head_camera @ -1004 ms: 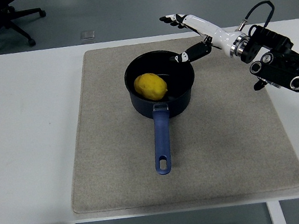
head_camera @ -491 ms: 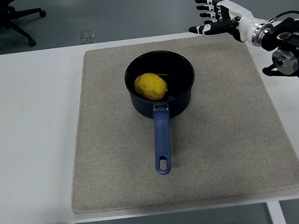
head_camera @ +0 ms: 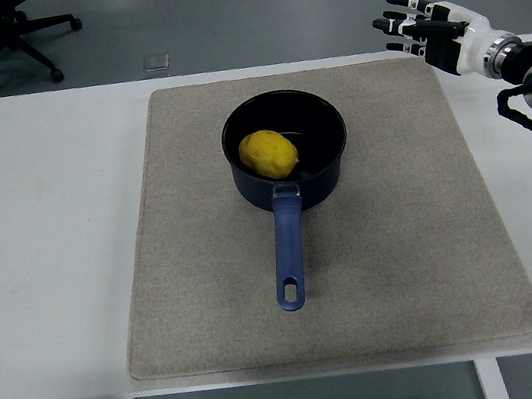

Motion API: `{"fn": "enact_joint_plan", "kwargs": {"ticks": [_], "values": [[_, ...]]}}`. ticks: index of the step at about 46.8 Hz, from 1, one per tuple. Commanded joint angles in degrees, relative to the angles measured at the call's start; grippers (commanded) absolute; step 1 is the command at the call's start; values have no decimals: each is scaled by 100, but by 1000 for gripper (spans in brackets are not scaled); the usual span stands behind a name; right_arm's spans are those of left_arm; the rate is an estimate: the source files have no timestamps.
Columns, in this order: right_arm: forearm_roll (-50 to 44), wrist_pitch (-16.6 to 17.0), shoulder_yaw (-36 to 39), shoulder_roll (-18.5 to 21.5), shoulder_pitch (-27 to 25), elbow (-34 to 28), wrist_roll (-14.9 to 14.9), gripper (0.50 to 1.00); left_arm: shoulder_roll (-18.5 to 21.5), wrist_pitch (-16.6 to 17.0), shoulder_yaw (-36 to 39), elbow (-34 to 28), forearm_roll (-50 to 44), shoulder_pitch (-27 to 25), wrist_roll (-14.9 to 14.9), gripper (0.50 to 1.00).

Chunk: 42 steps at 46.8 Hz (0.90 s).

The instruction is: Put the potato in the blue pot

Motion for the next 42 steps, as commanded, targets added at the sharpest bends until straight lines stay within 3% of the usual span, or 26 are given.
{"fn": "enact_joint_plan", "kwargs": {"ticks": [1, 20, 27, 33, 42], "values": [[0, 27, 6, -41, -32, -19, 18, 926, 0, 2, 0, 7, -1, 6, 3, 996], [-96, -157, -2, -102, -85, -564, 123, 926, 0, 2, 0, 25, -1, 23, 2, 996], [-96, -333, -3, -67, -85, -590, 141, 926, 0, 2, 9, 16, -1, 23, 2, 996], [-17, -702, 24, -23, -85, -590, 193, 926, 0, 2, 9, 16, -1, 23, 3, 996], [9, -755, 313, 12, -173, -582, 176, 926, 0, 2, 9, 16, -1, 23, 2, 996]]}}
